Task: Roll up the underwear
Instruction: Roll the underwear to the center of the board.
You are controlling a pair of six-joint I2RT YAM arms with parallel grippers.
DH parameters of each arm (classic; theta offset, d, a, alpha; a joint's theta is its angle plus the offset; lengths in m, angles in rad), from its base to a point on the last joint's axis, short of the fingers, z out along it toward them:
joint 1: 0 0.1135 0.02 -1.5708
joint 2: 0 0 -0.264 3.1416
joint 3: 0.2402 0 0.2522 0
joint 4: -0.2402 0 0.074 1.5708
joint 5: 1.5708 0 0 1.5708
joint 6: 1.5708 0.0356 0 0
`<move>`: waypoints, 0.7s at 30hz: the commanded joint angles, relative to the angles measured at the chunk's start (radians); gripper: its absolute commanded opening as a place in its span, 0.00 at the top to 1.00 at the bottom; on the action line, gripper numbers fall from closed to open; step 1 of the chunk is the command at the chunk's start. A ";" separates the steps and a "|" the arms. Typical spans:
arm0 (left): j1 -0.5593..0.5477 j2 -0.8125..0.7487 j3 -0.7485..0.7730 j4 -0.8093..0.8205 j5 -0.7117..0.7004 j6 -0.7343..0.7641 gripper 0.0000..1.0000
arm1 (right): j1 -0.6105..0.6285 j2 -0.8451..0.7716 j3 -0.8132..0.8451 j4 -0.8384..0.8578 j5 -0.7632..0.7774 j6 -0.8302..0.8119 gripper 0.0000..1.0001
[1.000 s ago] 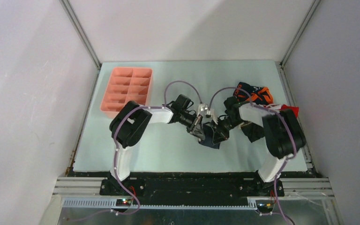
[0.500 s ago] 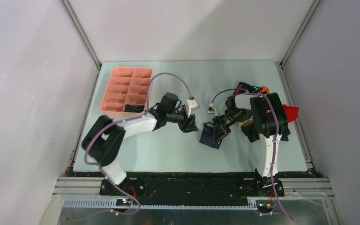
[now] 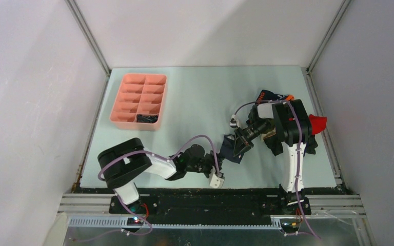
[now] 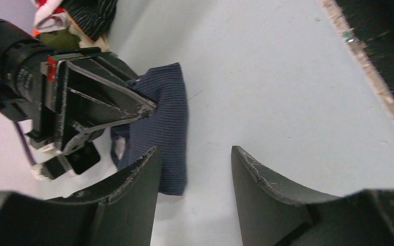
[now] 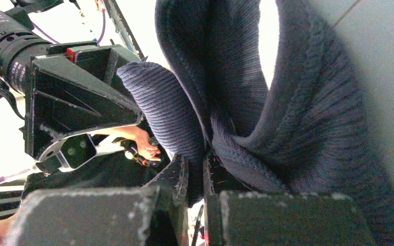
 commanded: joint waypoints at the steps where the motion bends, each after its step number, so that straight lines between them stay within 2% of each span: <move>1: -0.018 0.036 0.004 0.165 -0.107 0.161 0.42 | 0.004 0.030 -0.003 0.000 0.101 -0.013 1.00; 7: -0.020 0.133 0.042 0.184 -0.192 0.228 0.42 | 0.003 0.031 -0.003 0.000 0.101 -0.013 1.00; 11: -0.021 0.176 0.113 0.103 -0.232 0.248 0.48 | 0.004 0.033 -0.003 0.000 0.100 -0.013 1.00; 15: -0.032 0.197 0.176 -0.032 -0.272 0.273 0.65 | 0.003 0.034 -0.003 -0.001 0.098 -0.014 1.00; 16: -0.034 0.200 0.197 -0.077 -0.283 0.289 0.72 | 0.002 0.034 -0.003 0.000 0.099 -0.013 1.00; 20: -0.045 0.211 0.274 -0.282 -0.292 0.340 0.96 | 0.003 0.023 -0.007 -0.001 0.098 -0.022 0.85; 21: -0.044 0.212 0.287 -0.345 -0.291 0.345 0.98 | 0.003 0.008 -0.009 -0.001 0.098 -0.026 0.73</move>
